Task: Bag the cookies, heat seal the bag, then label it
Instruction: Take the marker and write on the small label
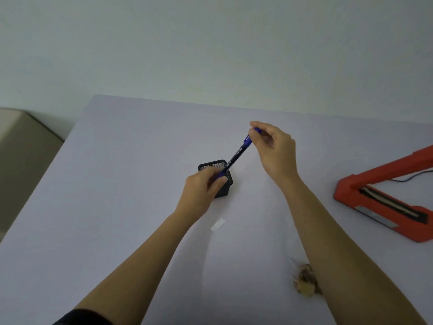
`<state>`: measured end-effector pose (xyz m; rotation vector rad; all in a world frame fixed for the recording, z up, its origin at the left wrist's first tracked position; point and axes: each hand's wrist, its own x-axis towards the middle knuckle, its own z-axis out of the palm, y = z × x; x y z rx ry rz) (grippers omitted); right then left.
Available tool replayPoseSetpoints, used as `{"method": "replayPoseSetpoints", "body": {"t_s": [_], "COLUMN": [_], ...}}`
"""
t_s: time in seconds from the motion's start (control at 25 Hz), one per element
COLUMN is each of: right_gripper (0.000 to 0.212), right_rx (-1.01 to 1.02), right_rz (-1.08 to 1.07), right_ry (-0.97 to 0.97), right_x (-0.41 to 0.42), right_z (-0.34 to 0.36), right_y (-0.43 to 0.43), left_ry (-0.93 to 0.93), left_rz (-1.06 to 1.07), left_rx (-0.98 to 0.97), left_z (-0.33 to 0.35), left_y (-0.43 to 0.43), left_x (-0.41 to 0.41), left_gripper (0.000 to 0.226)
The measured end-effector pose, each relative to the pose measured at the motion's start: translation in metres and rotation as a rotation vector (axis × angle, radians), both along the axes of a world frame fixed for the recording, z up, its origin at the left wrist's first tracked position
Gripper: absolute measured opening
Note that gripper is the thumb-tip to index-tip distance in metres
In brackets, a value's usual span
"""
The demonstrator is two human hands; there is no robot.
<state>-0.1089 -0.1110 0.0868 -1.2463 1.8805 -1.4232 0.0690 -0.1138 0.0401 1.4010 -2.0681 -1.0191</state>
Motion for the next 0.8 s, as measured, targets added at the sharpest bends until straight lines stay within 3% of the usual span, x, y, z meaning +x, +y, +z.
{"method": "replayPoseSetpoints", "body": {"t_s": [0.16,0.28,0.36,0.48,0.56,0.64,0.8], "right_gripper": [0.021,0.042,0.045,0.043,0.042,0.041,0.035], "right_rx": [0.096,0.181,0.231,0.137,0.094,0.111,0.136], "right_rz": [-0.089,-0.164,-0.287,-0.565,-0.518,-0.374,-0.240], "right_ry": [-0.266,-0.320,-0.366,-0.626,-0.642,-0.591,-0.727], "right_x": [0.009,0.027,0.029,-0.011,-0.035,-0.025,0.024], "right_z": [-0.001,-0.011,-0.014,-0.003,0.006,0.004,-0.035], "right_y": [0.016,0.027,0.025,0.020,0.025,0.031,0.064], "left_ry": [0.019,-0.048,-0.021,0.010,0.009,0.063,-0.074], "left_rz": [-0.067,-0.182,-0.178,-0.137,-0.041,0.119,0.301], "left_rx": [-0.206,-0.276,-0.214,0.048,0.274,0.377,0.305], "left_z": [0.014,0.018,0.022,0.012,-0.005,-0.025,-0.058], "left_y": [0.015,0.031,0.038,0.052,0.063,0.064,0.049], "left_x": [-0.006,-0.018,-0.020,0.004,0.033,0.051,0.068], "left_gripper": [0.018,0.033,0.033,0.030,0.029,0.024,0.011]}}
